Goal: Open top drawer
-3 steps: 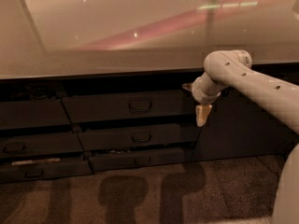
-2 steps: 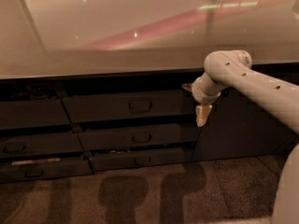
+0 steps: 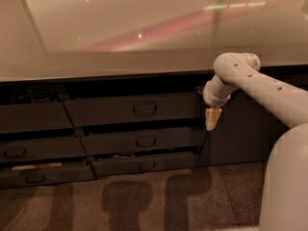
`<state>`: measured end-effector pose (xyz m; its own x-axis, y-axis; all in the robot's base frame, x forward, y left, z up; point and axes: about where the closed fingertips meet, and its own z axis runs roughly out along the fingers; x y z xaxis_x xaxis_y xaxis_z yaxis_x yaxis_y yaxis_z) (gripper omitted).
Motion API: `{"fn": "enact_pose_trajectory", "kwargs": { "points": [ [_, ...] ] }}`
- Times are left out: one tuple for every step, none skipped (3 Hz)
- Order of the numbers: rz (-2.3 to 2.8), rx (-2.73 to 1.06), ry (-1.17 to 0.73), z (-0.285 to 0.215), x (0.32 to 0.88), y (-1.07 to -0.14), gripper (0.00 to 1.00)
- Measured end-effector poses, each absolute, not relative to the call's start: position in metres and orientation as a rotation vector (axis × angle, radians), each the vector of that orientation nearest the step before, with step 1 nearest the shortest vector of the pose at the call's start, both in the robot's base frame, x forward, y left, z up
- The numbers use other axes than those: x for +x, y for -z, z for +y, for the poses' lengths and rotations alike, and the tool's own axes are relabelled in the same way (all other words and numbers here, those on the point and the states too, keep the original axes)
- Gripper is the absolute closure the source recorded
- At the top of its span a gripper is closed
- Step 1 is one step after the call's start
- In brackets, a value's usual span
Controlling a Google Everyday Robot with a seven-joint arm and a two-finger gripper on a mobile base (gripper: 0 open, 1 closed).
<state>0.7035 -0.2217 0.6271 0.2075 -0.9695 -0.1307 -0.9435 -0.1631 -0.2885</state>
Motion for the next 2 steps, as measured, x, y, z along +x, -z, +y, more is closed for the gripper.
{"fn": "enact_pose_trajectory", "kwargs": {
  "points": [
    [1.800, -2.182, 0.120, -0.2217, 0.7035, -0.6271, 0.00],
    [1.800, -2.182, 0.120, -0.2217, 0.7035, -0.6270, 0.19]
  ]
}}
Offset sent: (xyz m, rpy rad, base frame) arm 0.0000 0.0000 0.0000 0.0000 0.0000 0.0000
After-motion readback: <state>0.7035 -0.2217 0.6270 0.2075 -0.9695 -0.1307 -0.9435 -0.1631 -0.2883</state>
